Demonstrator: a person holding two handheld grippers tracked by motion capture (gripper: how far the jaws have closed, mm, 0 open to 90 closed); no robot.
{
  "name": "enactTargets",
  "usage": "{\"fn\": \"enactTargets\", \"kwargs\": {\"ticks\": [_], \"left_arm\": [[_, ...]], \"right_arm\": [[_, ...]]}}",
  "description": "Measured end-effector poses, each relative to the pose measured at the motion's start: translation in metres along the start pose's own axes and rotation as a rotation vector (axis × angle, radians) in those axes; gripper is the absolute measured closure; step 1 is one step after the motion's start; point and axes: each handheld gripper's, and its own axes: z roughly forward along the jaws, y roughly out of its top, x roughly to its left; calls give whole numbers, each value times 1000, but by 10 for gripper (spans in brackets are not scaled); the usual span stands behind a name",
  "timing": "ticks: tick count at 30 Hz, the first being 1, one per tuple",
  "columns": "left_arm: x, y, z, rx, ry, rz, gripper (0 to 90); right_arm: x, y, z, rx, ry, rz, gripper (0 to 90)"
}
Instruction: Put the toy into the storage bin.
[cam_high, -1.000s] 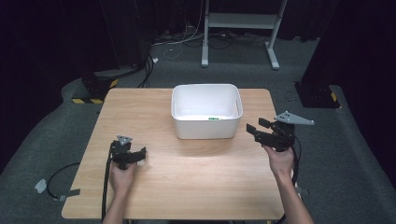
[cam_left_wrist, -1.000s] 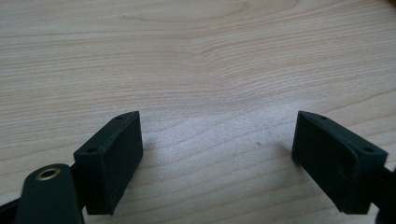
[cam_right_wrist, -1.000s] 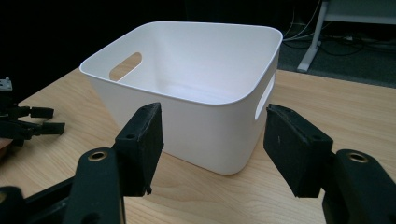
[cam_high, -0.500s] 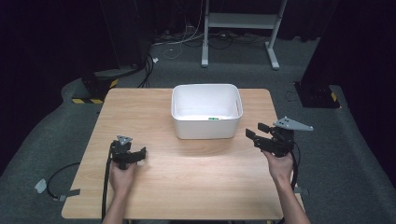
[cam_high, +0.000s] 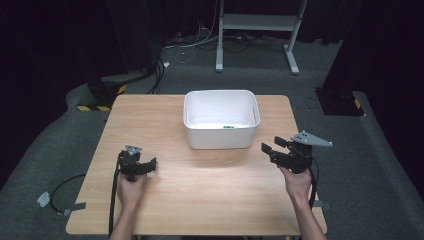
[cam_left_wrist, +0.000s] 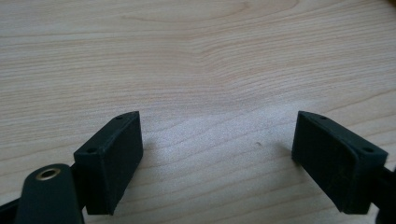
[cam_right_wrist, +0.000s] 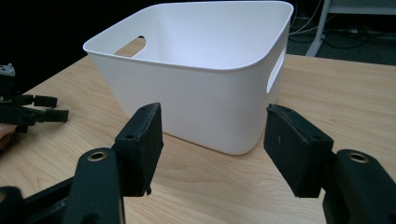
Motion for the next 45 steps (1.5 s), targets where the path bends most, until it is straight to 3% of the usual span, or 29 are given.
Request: {"fn": "enactTargets", "kwargs": {"ticks": [45], "left_arm": [[0,0,0,0,0,0,166]], "right_arm": [[3,-38,24,80,-28,10,375]]}}
